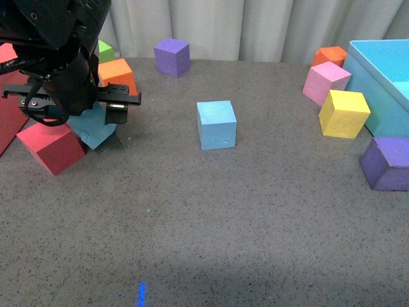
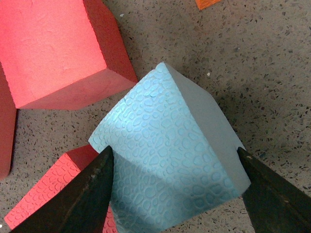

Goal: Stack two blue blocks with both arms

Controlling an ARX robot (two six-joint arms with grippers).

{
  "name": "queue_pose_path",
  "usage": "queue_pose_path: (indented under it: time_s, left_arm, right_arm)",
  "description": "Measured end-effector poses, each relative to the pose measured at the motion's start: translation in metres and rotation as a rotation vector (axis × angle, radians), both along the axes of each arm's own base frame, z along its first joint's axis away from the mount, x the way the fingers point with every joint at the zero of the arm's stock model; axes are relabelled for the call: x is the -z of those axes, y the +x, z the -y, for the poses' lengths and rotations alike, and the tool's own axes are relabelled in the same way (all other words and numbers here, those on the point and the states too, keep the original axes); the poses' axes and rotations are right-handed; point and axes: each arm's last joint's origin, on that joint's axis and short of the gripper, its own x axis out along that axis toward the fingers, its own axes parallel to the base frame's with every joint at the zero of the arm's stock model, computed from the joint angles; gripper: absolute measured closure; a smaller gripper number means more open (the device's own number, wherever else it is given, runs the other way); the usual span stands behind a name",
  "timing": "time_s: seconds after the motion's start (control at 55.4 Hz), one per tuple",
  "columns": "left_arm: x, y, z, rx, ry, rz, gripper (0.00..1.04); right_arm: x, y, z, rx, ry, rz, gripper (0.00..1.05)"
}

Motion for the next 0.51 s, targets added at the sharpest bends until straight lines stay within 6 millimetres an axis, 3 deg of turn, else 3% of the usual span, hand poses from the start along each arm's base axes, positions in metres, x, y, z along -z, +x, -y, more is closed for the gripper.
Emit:
queue_pose_path:
  time_s: [0.325, 0.506]
  left_arm:
    - [-0.006, -0.006, 0.005, 0.03, -0.007, 0.006, 0.53]
    - [-0.036, -0.029, 0.043, 0.196, -0.01, 0.115, 0.58]
  right_arm:
    - [0.0, 0.0, 0.0, 0.0, 0.0, 0.0, 0.1]
    - [0.0, 0.0, 0.0, 0.0, 0.0, 0.0, 0.1]
